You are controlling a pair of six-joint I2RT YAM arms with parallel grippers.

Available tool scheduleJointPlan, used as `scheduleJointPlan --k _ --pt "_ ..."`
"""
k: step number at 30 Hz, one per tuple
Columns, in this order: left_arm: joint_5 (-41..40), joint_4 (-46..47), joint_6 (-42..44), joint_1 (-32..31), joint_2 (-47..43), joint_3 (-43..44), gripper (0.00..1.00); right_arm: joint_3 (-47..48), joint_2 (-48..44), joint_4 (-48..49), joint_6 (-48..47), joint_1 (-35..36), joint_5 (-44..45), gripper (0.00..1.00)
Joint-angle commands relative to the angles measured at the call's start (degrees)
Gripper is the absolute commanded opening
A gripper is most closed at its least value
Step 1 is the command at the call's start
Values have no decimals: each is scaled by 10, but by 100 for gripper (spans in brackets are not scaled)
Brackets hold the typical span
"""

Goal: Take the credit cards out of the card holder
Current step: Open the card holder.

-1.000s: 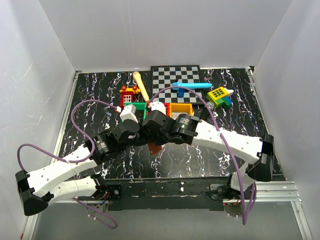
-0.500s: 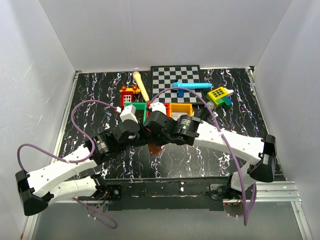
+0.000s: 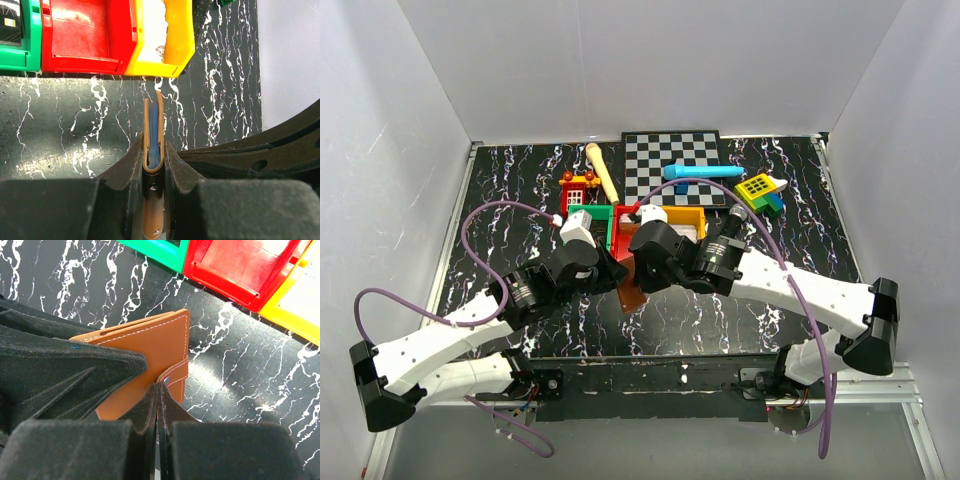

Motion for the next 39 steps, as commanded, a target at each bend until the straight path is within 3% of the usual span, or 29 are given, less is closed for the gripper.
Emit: scheduleJointPlan --k 1,39 --pt "-2 41 -16 -4 -32 9 0 -32 -24 5 5 -17 -10 1" --pt "-33 21 -27 -4 -56 -13 0 -108 -104 60 0 -56 -60 1"
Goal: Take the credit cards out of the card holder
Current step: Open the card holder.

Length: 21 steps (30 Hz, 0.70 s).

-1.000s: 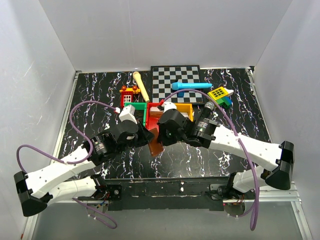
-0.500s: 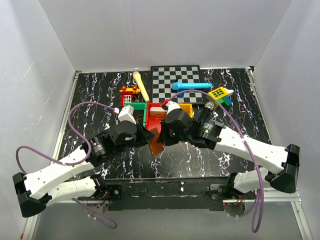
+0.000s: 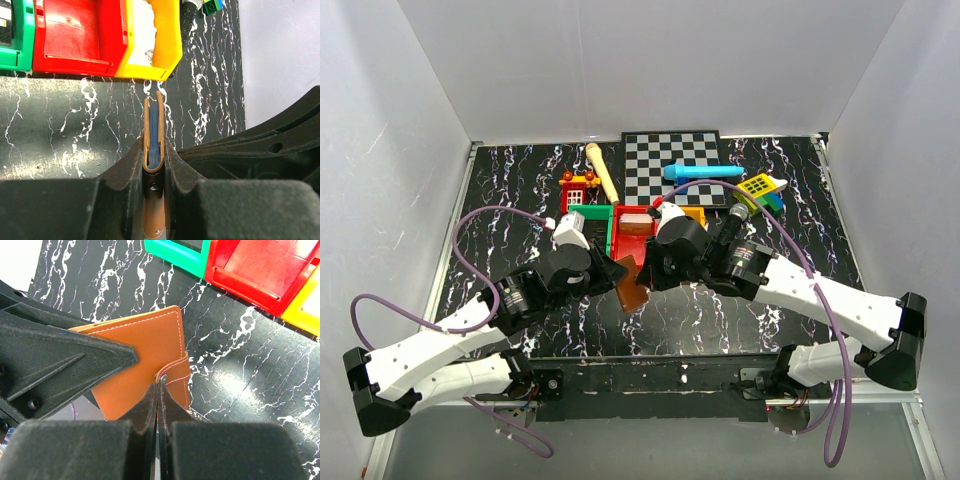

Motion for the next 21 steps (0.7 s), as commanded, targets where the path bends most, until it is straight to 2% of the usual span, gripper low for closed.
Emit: scheduleJointPlan --k 1,15,16,18,21 --pt "-25 6 -5 -1 -24 1 0 -18 -17 -33 -14 -14 22 1" --pt "-24 14 5 -1 -30 -3 0 -46 -50 -6 -10 -27 15 1" --pt "-20 18 11 -1 -33 -4 0 -45 -53 -8 -8 -29 15 4" --pt "-9 30 24 -1 -40 -9 0 -47 -62 -19 -8 -36 17 22" --pt "12 67 74 -1 -68 -37 0 -62 -96 -30 -25 -47 17 39"
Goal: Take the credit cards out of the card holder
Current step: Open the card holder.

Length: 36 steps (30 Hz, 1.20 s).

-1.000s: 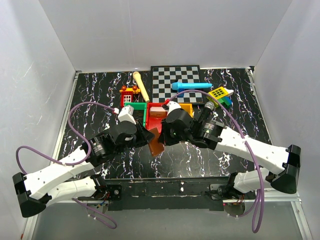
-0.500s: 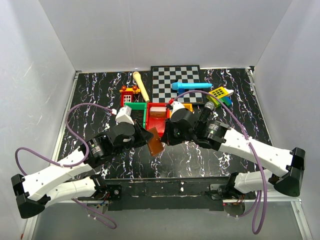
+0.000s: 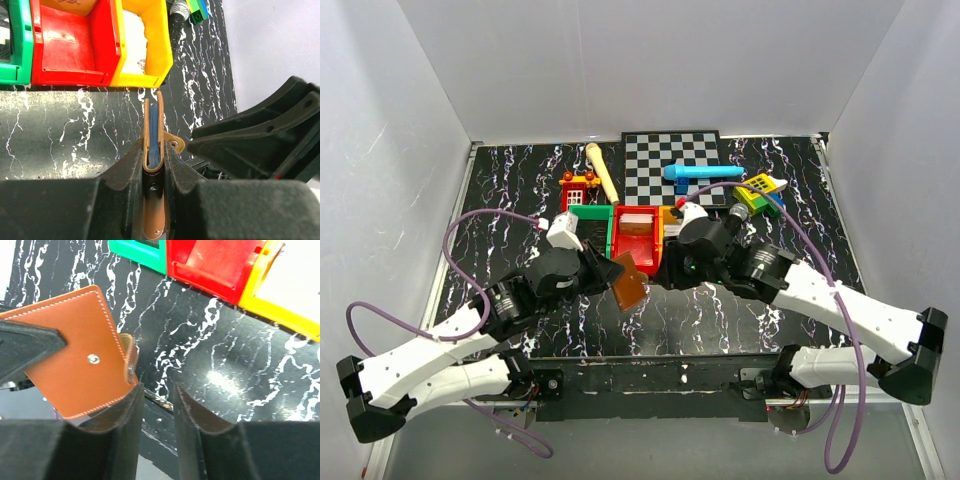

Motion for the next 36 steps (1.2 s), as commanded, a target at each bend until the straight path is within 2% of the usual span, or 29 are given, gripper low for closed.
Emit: scheduleJointPlan --k 1,3,7,11,14,20,24,29,33,36 --pt "35 74 89 0 -59 -41 0 -21 -65 -9 -32 -18 7 43" --pt "56 101 136 0 -98 -74 0 -29 -98 -4 -69 -18 -12 50" --pt "60 138 172 0 -178 -138 0 -41 -137 26 -91 -18 -74 53" --pt "60 142 193 0 -179 -139 0 -97 -165 141 -62 -17 -101 58" --pt "92 130 216 1 -153 -123 0 -87 -161 146 -49 -16 -94 62" --pt "72 120 216 0 -123 -106 7 -52 -147 112 -81 15 -16 62" --pt "56 116 204 0 -97 -82 0 34 -89 10 -128 43 10 61" --pt "64 75 204 0 -42 -19 0 16 -94 77 -143 59 4 56" --pt "83 115 199 0 -55 -34 0 36 -67 78 -141 60 -16 48" --pt "93 145 194 1 -72 -53 0 37 -50 78 -139 60 -20 47"
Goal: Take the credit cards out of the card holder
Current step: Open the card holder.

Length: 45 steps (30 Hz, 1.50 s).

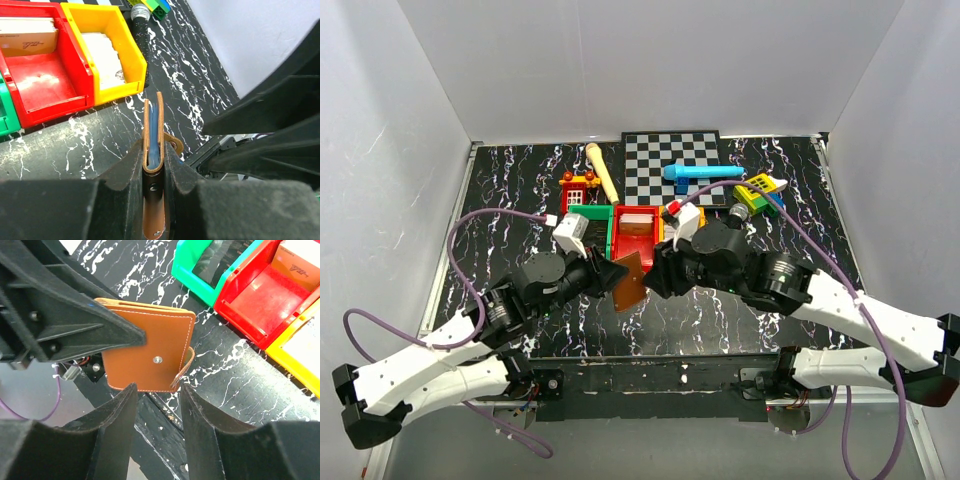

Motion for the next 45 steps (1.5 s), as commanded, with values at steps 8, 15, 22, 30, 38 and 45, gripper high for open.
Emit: scheduleJointPlan --k 8,15,22,30,38,45 --pt "54 68 4 0 -32 -22 0 5 38 43 -5 3 4 43" --pt "85 102 14 1 -73 -35 0 -27 6 27 15 -12 41 22" --pt "130 163 33 4 -92 -48 0 -60 -37 40 29 -27 24 21" --pt "297 267 41 17 -74 -26 0 -79 -85 84 48 -43 -30 29" --pt "536 561 -174 86 -25 -66 0 -117 -152 124 76 -114 -176 36" --pt "608 889 -370 171 25 -155 0 -104 -195 94 55 -123 -172 43"
